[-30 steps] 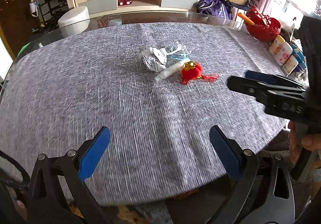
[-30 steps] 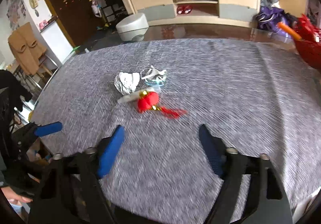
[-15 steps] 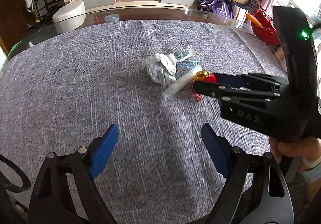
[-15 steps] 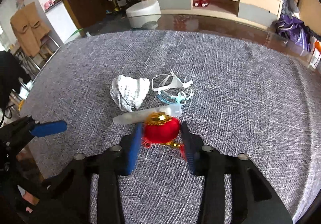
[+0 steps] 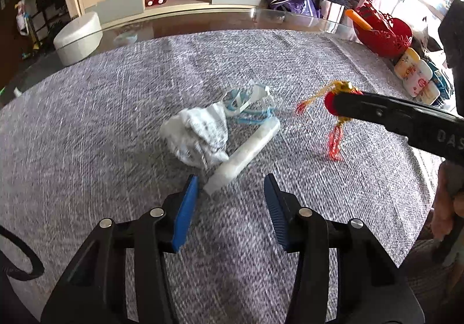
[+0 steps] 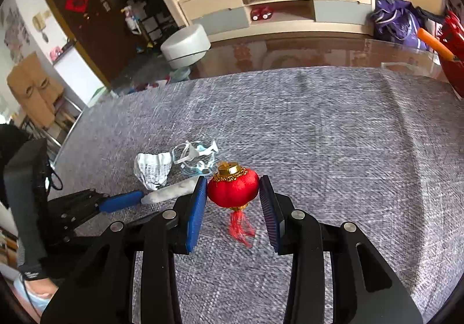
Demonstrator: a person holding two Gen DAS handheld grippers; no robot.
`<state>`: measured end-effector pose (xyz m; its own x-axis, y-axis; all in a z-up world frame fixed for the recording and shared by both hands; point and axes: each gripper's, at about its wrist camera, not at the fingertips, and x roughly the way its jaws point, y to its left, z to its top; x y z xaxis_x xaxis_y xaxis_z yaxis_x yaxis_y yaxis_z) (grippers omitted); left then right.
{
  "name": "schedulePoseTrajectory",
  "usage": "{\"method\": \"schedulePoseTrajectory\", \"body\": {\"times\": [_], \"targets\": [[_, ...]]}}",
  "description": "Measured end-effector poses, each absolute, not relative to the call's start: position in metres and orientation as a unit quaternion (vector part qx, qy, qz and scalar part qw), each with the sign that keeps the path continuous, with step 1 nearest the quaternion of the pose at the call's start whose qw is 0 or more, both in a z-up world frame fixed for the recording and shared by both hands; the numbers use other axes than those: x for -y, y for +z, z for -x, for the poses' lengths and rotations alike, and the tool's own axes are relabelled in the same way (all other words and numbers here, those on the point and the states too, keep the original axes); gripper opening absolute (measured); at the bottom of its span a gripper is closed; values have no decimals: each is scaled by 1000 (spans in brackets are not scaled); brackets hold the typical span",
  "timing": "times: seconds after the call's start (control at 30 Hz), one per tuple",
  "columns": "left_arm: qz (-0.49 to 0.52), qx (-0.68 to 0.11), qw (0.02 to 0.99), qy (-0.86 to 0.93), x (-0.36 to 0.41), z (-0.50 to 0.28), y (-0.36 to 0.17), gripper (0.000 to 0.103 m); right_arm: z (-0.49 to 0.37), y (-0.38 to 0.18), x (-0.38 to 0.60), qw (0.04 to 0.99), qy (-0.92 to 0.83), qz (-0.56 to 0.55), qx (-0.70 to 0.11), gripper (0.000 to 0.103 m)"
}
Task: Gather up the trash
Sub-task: 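Grasp the red lantern with the right gripper while the left grasps the white tube, then lower both grippers into the bin and release the lantern and tube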
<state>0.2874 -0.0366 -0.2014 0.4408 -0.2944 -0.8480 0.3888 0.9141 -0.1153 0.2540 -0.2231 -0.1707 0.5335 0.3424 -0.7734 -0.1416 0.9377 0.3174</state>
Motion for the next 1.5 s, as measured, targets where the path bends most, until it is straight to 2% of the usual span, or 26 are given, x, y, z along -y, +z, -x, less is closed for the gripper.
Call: {"method": "schedulePoseTrajectory", "body": {"times": [0.07, 0.17, 0.3, 0.63, 1.1, 1.3, 1.5], "targets": [[-43, -488, 846, -212, 41, -291, -202, 33, -252, -175, 224, 867, 139, -110, -466, 38], [-49, -484, 844, -224, 49, -291, -202, 29, -250, -180, 224, 864, 137, -110, -473, 38], [-69, -480, 839, -245, 63, -283, -203, 10, -252, -178, 226, 865, 133, -112, -470, 38], [-66, -482, 841, -235, 53, -252, -197, 10, -222, -157, 232, 875, 128, -103, -455, 38], [-25, -431, 869, -240, 33, -130, -131, 9, -108, -91, 228, 901, 146, -82, -400, 38], [-24, -424, 873, -240, 30, -70, -123, 9, -64, -98, 214, 895, 161, -78, -408, 38], [-19, -444, 865, -235, 26, -32, -139, 9, -32, -125, 208, 882, 164, -83, -434, 38]]}}
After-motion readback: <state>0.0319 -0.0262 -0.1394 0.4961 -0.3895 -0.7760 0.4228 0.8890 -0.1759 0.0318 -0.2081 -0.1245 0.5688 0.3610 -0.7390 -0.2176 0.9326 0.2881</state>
